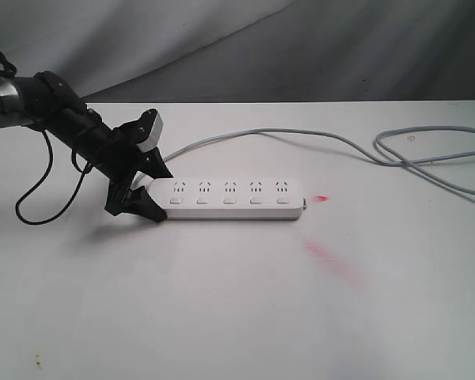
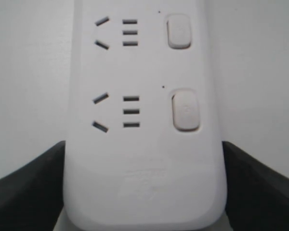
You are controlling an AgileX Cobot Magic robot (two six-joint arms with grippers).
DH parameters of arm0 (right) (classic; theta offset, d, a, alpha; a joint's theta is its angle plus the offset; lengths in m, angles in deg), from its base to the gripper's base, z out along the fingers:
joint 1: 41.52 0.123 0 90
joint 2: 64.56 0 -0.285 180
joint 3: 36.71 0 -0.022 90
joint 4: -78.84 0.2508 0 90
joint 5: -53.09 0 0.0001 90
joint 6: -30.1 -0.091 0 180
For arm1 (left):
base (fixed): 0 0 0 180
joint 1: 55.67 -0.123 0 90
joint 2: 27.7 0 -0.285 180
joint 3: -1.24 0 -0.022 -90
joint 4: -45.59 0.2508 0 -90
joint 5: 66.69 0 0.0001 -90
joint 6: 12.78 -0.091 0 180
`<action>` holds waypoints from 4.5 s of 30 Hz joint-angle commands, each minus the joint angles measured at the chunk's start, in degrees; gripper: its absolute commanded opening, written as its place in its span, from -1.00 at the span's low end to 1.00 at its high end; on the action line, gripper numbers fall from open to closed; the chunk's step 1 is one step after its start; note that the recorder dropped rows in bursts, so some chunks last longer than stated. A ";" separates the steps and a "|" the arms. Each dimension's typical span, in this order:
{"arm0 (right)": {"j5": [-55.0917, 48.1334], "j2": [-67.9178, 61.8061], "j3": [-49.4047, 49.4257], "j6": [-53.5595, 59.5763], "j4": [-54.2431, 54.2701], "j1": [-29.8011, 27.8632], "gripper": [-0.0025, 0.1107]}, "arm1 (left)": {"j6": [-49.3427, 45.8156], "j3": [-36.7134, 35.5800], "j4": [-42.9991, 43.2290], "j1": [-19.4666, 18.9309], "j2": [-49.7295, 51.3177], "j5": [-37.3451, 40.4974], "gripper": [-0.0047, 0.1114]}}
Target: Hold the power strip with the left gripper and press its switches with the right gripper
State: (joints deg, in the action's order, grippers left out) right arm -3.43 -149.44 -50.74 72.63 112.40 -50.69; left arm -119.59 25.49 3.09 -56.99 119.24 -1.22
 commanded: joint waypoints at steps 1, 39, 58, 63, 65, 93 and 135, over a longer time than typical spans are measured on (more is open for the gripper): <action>-5.20 -4.90 -0.53 9.88 2.77 0.12 -0.68 | 0.36 0.14 -0.06 0.17 0.04 0.70 -0.48; -6.55 -37.37 -0.53 41.07 22.50 19.88 -0.08 | 0.36 0.14 -0.06 0.17 0.04 0.70 -0.48; 14.63 -45.26 -0.53 41.66 19.22 34.48 0.49 | 0.25 0.14 -0.06 0.17 0.04 0.72 -0.48; 21.40 -47.29 -0.65 46.98 23.69 34.34 0.48 | 0.25 0.14 -0.06 0.17 0.04 0.72 -0.48; 21.50 -47.78 -0.90 48.29 24.22 34.34 0.48 | 0.25 0.14 -0.06 0.17 0.04 0.72 -0.48; 16.37 -59.70 -16.76 38.54 19.65 37.21 0.48 | 0.25 0.14 -0.06 0.17 0.04 0.72 -0.48; 18.48 -64.56 -17.52 37.94 15.42 37.21 0.48 | 0.25 0.14 -0.06 0.17 0.04 0.72 -0.48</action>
State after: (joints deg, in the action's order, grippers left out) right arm 14.04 -213.29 -68.30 110.72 129.74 -13.42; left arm -119.81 25.49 3.09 -56.99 119.24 -1.22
